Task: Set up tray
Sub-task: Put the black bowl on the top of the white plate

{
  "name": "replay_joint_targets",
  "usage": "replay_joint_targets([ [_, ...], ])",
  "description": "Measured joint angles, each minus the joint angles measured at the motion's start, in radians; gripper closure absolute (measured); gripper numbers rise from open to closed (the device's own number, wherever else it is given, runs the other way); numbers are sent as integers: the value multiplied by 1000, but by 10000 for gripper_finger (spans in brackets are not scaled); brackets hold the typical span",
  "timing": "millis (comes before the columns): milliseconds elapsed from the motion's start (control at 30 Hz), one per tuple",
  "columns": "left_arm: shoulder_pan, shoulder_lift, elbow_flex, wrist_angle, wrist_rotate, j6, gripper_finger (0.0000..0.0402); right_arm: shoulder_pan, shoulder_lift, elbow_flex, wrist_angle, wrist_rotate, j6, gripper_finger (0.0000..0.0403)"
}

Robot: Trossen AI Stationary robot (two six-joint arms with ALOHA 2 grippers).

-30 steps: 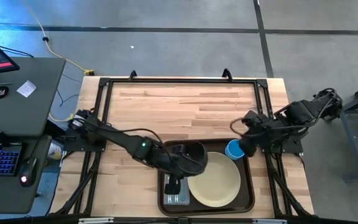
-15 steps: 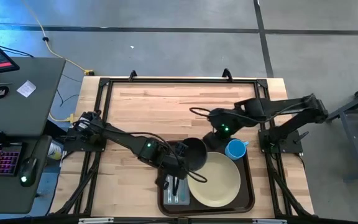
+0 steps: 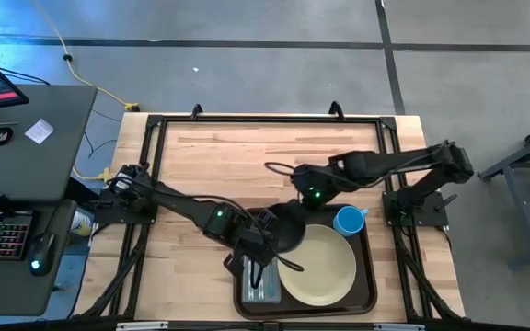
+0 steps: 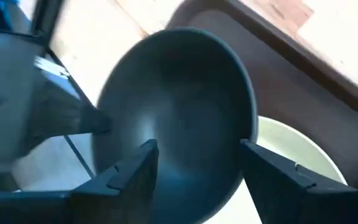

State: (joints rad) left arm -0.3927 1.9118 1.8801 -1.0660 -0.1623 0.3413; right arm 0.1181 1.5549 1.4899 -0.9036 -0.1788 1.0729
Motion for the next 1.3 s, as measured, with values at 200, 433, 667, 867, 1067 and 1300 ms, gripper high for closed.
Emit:
replay_joint_targets([
  [200, 0, 0, 0, -12, 3, 28, 367, 0, 37, 2, -37, 3, -12, 212],
  [433, 0, 0, 0, -9, -18, 32, 367, 0, 37, 2, -95, 4, -65, 256],
  [667, 0, 0, 0, -17, -14, 27, 367, 0, 33, 2, -99, 4, -87, 262],
  [867, 0, -2, 0, -38, 21, 16, 366, -6, -27, -1, -110, 50, -87, 251],
  [1067, 0, -2, 0, -34, 7, 22, 361, -10, -35, 0, -114, 95, -90, 230],
  [1300, 1, -2, 0, -33, -8, 21, 364, -4, 13, 0, -62, 22, -86, 212],
])
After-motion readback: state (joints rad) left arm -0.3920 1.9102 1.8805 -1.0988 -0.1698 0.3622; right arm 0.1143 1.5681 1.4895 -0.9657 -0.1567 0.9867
